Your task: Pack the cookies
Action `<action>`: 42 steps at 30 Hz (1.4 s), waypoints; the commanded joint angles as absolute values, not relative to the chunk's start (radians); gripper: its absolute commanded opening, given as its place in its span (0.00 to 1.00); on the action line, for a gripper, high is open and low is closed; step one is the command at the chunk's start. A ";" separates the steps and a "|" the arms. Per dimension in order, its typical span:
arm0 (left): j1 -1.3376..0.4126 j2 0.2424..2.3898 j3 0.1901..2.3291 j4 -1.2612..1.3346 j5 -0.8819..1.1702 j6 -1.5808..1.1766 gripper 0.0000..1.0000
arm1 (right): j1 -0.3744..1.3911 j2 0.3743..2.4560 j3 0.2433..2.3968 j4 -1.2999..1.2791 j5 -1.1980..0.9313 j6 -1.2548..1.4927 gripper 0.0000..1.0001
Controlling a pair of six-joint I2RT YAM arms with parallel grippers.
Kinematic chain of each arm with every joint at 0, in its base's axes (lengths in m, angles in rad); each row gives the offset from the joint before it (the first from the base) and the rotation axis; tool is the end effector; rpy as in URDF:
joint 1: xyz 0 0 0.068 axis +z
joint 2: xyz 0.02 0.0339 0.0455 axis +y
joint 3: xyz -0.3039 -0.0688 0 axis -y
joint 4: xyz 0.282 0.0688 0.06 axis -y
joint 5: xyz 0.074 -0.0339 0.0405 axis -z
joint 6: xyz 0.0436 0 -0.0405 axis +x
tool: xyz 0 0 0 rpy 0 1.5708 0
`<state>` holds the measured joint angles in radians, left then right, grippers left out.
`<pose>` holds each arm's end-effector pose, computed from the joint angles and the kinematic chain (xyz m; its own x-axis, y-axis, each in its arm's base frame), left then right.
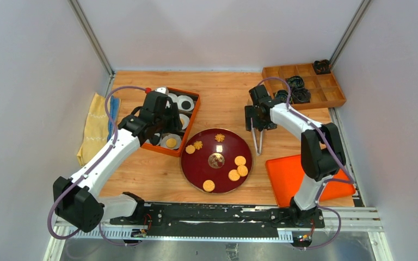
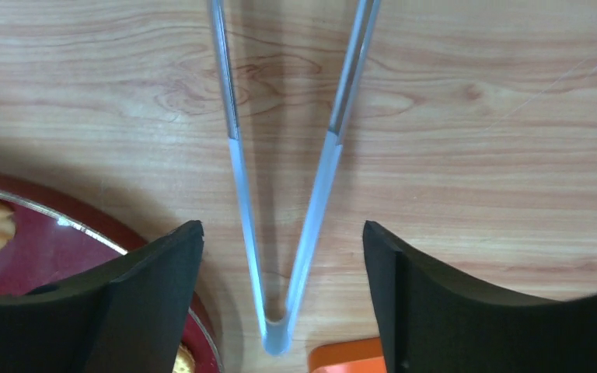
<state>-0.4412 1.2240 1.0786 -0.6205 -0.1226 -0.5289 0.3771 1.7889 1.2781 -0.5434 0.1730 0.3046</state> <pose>0.2636 -0.1186 0.3365 -0.7148 -0.2163 -0.6650 -0.0192 0.9567 -0.2905 0.3922 0.1473 0.2230 -0.8563 -0.0214 -0.5161 -0.0282 0.9996 0.0053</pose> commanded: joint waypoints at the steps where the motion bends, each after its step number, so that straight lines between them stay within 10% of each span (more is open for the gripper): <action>1: -0.448 1.227 1.095 -0.590 -0.115 -0.530 0.63 | 0.376 1.712 1.295 -0.587 0.152 0.272 0.83; 5: -0.448 1.227 1.099 -0.588 -0.107 -0.529 0.63 | 0.382 1.696 1.301 -0.613 0.134 0.260 0.78; 8: -0.448 1.224 1.099 -0.588 -0.112 -0.528 0.63 | 0.436 1.640 1.291 -0.621 0.119 0.218 0.04; 9: -0.448 1.224 1.101 -0.588 -0.116 -0.527 0.63 | 0.467 1.623 1.285 -0.636 0.128 0.217 0.00; 26: -0.448 1.285 1.166 -0.589 -0.134 -0.517 0.62 | 0.610 1.927 1.341 -0.613 0.081 0.259 0.00; 42: -0.448 1.491 1.301 -0.569 -0.145 -0.507 0.62 | 0.389 2.344 2.003 -0.775 0.325 0.292 0.00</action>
<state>-0.4412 1.4300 1.2423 -0.5968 -0.1200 -0.5228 0.4618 2.2578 1.8687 -0.7242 0.2363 0.2821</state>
